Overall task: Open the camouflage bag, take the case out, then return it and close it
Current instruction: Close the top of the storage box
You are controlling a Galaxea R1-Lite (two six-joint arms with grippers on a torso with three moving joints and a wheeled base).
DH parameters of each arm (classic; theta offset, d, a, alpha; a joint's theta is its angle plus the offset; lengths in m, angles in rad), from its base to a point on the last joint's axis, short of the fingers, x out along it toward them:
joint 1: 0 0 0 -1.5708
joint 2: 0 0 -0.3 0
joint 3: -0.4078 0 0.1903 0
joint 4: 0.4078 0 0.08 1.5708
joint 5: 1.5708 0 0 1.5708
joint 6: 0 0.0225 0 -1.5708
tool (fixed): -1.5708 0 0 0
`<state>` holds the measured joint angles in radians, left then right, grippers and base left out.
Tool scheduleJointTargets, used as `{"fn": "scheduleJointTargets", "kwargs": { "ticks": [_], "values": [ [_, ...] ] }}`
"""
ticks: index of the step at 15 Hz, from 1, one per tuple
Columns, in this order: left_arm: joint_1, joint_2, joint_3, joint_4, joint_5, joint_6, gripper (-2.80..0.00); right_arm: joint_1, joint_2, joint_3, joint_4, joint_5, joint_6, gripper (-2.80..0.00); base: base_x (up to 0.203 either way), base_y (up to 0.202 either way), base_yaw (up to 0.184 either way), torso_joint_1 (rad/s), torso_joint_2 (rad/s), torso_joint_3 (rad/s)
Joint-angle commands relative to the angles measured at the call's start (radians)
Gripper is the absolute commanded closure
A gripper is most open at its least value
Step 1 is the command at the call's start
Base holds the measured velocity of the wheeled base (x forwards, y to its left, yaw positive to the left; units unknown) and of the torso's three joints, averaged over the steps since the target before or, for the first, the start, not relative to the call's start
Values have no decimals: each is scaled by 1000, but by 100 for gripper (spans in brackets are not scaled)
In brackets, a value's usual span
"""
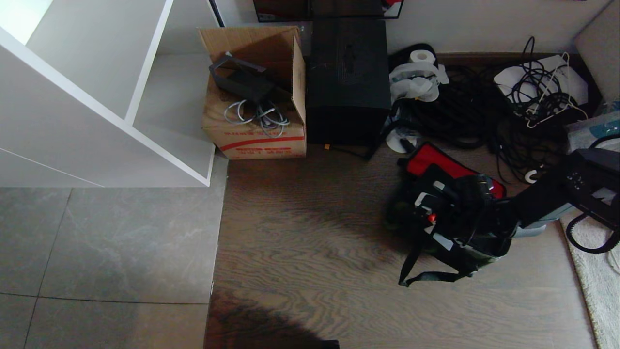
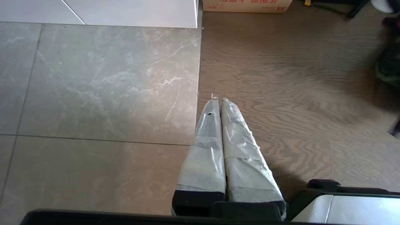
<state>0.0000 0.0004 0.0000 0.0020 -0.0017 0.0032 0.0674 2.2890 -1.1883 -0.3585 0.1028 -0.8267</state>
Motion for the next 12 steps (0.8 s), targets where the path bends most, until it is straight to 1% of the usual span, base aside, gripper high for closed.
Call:
{"fn": "scheduleJointTargets", "kwargs": {
  "ticks": [1, 2, 3, 5, 6, 9, 12],
  "values": [
    [0, 0, 0, 0, 1, 0, 0, 20, 21, 4, -33, 2, 32, 0, 0, 0, 0, 0, 0, 0],
    [0, 0, 0, 0, 0, 0, 0, 20, 17, 3, -28, 6, 31, 0, 0, 0, 0, 0, 0, 0],
    [0, 0, 0, 0, 1, 0, 0, 20, 15, 5, -24, 9, 30, -280, 0, 0, 0, 0, 0, 0],
    [0, 0, 0, 1, 0, 0, 0, 32, 9, 14, -19, 9, 64, -280, 0, 0, 0, 0, 0, 0],
    [0, 0, 0, 1, 0, 0, 0, 35, 1, 27, -15, 10, 68, -280, 0, 0, 0, 0, 0, 0],
    [0, 0, 0, 1, 0, 0, 0, 49, -52, 71, -1, 53, 72, -280, 0, 0, 0, 0, 0, 0],
    [0, 0, 0, 1, 0, 0, 0, 60, -89, 81, 95, 69, 104, -280, 0, 0, 0, 0, 0, 0]
  ]
}}
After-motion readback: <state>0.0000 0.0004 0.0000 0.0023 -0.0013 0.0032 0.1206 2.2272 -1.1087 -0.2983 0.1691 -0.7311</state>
